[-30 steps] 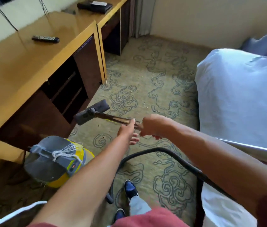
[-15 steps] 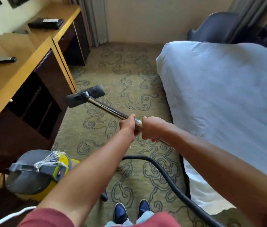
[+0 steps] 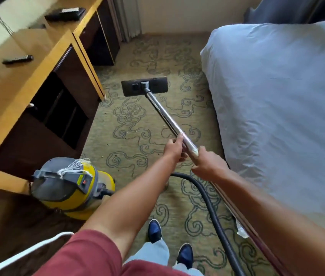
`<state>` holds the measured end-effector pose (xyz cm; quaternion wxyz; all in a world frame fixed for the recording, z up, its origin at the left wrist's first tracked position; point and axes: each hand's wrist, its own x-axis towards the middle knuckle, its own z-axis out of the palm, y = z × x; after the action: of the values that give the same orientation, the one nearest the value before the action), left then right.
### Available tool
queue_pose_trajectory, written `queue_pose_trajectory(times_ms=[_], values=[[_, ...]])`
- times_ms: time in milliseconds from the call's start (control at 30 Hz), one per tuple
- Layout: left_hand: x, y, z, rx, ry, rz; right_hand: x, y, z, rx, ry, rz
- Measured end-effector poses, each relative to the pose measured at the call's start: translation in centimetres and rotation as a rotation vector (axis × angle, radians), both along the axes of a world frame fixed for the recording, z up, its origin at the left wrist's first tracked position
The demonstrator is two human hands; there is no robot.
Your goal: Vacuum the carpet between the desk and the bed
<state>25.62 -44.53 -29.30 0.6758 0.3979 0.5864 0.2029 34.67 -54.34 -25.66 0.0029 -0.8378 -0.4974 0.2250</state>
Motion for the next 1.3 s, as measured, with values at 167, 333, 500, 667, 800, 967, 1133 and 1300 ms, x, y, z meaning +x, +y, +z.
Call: queue_pose_trajectory(times_ms=[167,333,500,667,800,967,1133,1300], values=[[-8.3,0.4,-7.0,0.209,0.629,-0.289,-2.1,-2.8,-6.4,-0.010,0.106,-0.020],[-14.8,3.3,-13.1,0.262,0.959,-0.426,-4.3,-2.6,-14.0,-0.011,0.198,-0.029],[-18.3,6.2,-17.4,0.336,1.150,-0.566,-5.6,-0.7,-18.2,-0.026,0.235,-0.050],[-23.0,10.7,-22.4,0.447,1.440,-0.898,-7.8,3.9,-22.3,-0.009,0.251,-0.047],[-27.8,15.6,-26.4,0.459,1.607,-0.905,-10.2,7.6,-26.7,0.011,0.294,-0.043],[-32.6,19.6,-31.0,0.451,1.660,-0.888,-13.5,11.0,-31.1,0.000,0.346,-0.005],[-37.7,22.4,-33.1,0.401,1.783,-0.877,-15.8,13.0,-34.8,-0.010,0.349,0.016],[-42.2,23.1,-34.7,0.318,1.778,-0.926,-17.1,14.4,-36.7,-0.048,0.358,0.023]])
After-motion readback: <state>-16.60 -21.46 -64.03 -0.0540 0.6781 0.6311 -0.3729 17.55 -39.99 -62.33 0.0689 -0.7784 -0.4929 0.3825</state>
